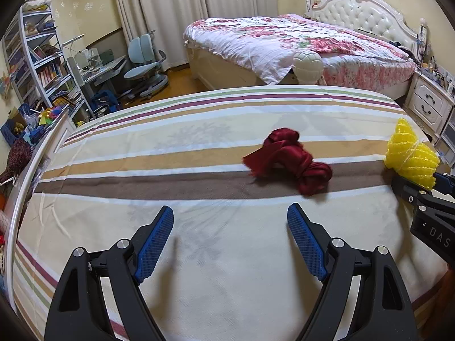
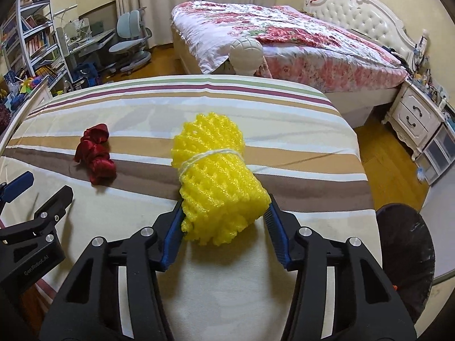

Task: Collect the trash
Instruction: 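Close the right tool on the yellow foam net while the left tool closes on the red cloth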

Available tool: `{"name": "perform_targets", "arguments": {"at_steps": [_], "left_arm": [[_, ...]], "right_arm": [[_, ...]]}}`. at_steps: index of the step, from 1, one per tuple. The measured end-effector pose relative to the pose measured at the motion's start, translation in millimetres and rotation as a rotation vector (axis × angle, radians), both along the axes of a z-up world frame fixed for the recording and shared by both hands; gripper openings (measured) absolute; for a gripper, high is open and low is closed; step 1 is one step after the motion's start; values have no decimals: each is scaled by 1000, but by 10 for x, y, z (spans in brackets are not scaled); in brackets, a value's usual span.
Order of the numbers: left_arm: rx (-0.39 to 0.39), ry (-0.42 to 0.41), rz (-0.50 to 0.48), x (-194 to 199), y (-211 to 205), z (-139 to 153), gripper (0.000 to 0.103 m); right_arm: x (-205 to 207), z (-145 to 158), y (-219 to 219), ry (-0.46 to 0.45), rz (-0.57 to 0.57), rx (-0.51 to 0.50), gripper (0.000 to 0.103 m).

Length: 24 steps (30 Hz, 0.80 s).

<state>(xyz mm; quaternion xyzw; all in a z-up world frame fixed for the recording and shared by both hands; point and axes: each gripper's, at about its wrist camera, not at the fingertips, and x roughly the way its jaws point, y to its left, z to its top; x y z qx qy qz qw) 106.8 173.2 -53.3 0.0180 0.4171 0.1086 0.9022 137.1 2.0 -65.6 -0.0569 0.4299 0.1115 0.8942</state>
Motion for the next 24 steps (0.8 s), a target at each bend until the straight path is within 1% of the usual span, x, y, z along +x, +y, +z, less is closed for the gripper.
{"name": "perform_targets", "arguments": {"at_steps": [6,15,19,21,24], "left_arm": [[-12,-1,-20,128,-139,7,80],[-22,-10,-32,193,-255,20,80],[-49,-35,-14,92,-214,49,80],[-63,-43,-9,63,-192,65,80],[-50,-31,-11,115,-216,62,81]], "right_arm": [[44,-4,-99,2,1,27,49],[63,-6,-140,8,10,62,52],[59,-8,-145,7,10,65,52],[68,-5,-145,6,5,65,51],[117,-3,-146,0,-10,43,50]]}}
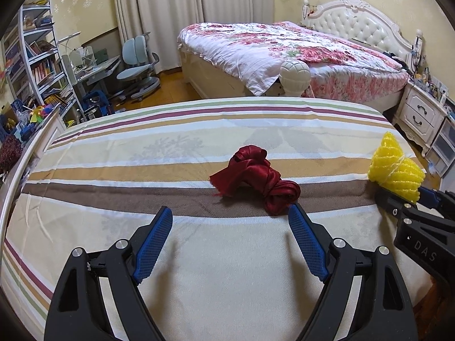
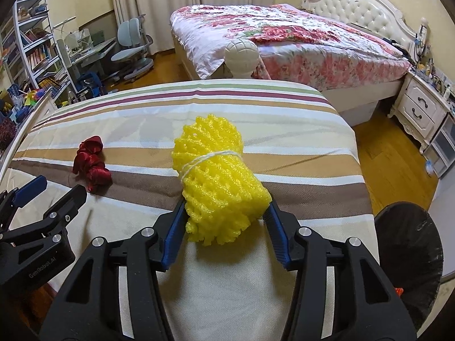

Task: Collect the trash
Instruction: 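Close the right tool on the yellow foam net while the left tool closes on the red cloth, then carry the red cloth in the left tool while the right tool carries the yellow net over the bin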

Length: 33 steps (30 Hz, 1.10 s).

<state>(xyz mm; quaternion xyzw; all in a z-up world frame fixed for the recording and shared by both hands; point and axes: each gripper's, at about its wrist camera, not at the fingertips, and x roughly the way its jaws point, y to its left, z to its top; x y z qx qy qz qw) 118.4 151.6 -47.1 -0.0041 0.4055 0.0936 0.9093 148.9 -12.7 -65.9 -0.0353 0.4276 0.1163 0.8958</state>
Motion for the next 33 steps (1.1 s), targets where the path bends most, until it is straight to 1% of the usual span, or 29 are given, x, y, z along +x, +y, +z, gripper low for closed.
{"name": "perform_targets", "arguments": {"at_steps": [8,13,15,17,18,19,20,21,22,24,25,26,29,33], "left_arm": [[-2,13,-3,199,-124,-14,81],[-1,46,48,367,-61,-57,81],[-5,73,62,404,-19,-95,81],[-38,79,59,401,26,-104,80],[-51,77,56,389,52,-107,69],[-79,67,36,374,72,-107,63],[-80,59,32,356,76,-100,57],[-70,57,30,344,79,-98,52],[-69,54,24,333,82,-95,49],[-62,52,19,329,82,-96,36],[-61,50,16,326,90,-93,33],[-60,48,14,320,101,-91,26],[-76,42,12,306,163,-87,18],[-110,33,7,280,226,-78,14]], "right_arm": [[107,-8,-69,3,-26,-1,51],[117,-20,-62,4,-22,-5,52],[115,-27,-38,7,-4,-7,58],[108,-31,-10,7,4,-14,61],[108,-33,0,8,9,-15,63],[108,-34,6,9,11,-17,63],[104,-33,7,9,11,-16,64],[104,-33,9,9,11,-16,64],[107,-33,12,9,9,-17,64],[109,-31,12,8,4,-19,64],[115,-30,13,8,2,-18,64],[115,-28,12,7,0,-17,64],[127,-28,24,7,-6,-18,62],[129,-13,39,0,-14,-27,48]]}}
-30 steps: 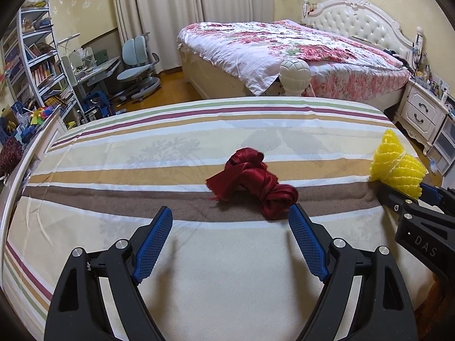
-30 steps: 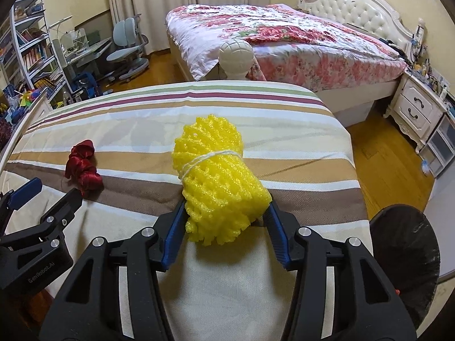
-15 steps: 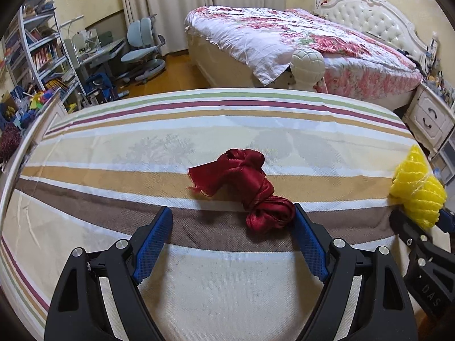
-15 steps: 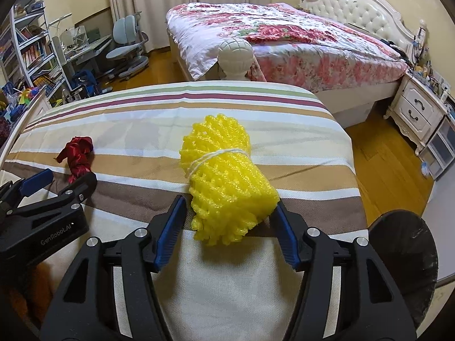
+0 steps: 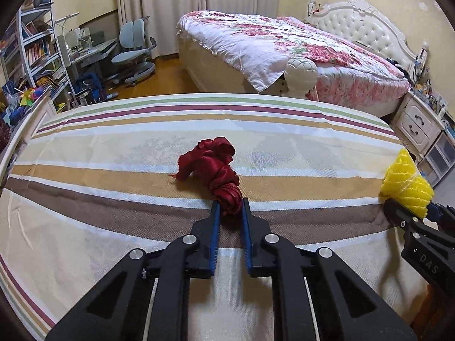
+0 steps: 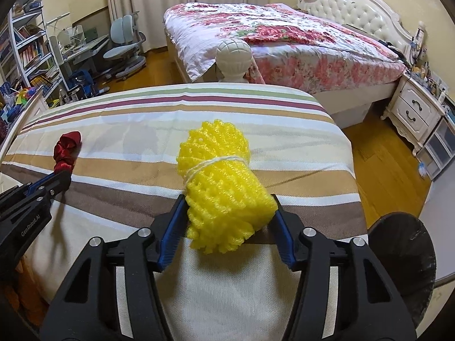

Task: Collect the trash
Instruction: 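Carry the red cloth in the left tool while the right tool carries the yellow net over the bin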

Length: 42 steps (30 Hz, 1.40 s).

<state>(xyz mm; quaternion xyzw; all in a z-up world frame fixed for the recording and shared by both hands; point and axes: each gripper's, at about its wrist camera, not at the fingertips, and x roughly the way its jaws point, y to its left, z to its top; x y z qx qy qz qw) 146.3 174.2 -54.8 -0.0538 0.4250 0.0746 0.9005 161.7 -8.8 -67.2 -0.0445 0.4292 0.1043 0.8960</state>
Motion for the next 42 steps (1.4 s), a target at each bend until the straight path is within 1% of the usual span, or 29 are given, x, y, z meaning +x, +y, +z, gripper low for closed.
{"name": "perform_targets", "arguments": {"at_steps": [3,8,19,28,34,37,42], "left_arm": [[1,-3,-10,-30,-3,10,13],[4,-6,-33,-122,-45,16,12],[4,-31,-86,-528,-205,54,12],[-15,-50,-126,-875,-325,82,12],[-18,-73,-149,-1053,-462,131,12],[-24,-93,-163,-1141,-556,172,12],[-5,-138,-196,-1270,-757,253,12]], "right_arm": [[-13,9,14,-2,3,-7,44],[-130,13,33,2,10,-7,42],[-667,18,-44,-4,16,10,42],[-1125,54,-234,-13,8,38,42],[-1312,138,-429,-36,-15,68,42],[-1399,181,-529,-49,-30,79,42],[-1559,226,-708,-72,-60,92,42]]}}
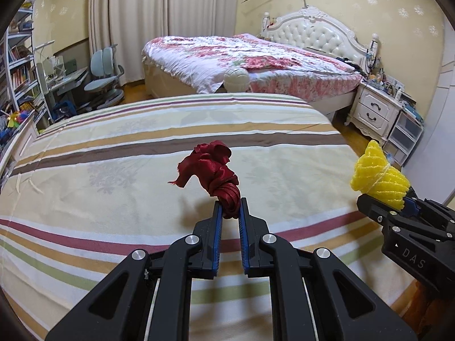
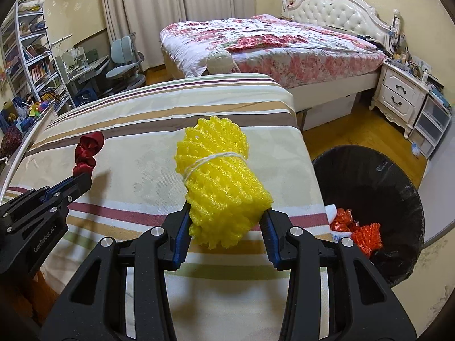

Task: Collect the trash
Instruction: 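Carry the red cloth in the left tool while the right tool carries the yellow net over the bin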

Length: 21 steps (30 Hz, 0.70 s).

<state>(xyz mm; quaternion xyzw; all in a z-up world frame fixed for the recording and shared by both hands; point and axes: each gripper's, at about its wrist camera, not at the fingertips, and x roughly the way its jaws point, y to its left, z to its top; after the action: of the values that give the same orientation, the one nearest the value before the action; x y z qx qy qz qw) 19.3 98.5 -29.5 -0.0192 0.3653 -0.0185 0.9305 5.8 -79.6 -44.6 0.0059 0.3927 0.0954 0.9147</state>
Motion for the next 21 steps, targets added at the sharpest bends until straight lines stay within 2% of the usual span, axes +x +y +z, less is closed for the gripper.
{"name": "perform_targets", "arguments": {"at_steps": [11,21], "left_arm": [[-4,-59,-115,-78,-538,110,12],[15,-86,-235,86,-1200,122,12]], "right_arm": [[-199,86,-616,-74,-141,-20,42],[-120,-2,-1307,-77,-306,-19,42]]}}
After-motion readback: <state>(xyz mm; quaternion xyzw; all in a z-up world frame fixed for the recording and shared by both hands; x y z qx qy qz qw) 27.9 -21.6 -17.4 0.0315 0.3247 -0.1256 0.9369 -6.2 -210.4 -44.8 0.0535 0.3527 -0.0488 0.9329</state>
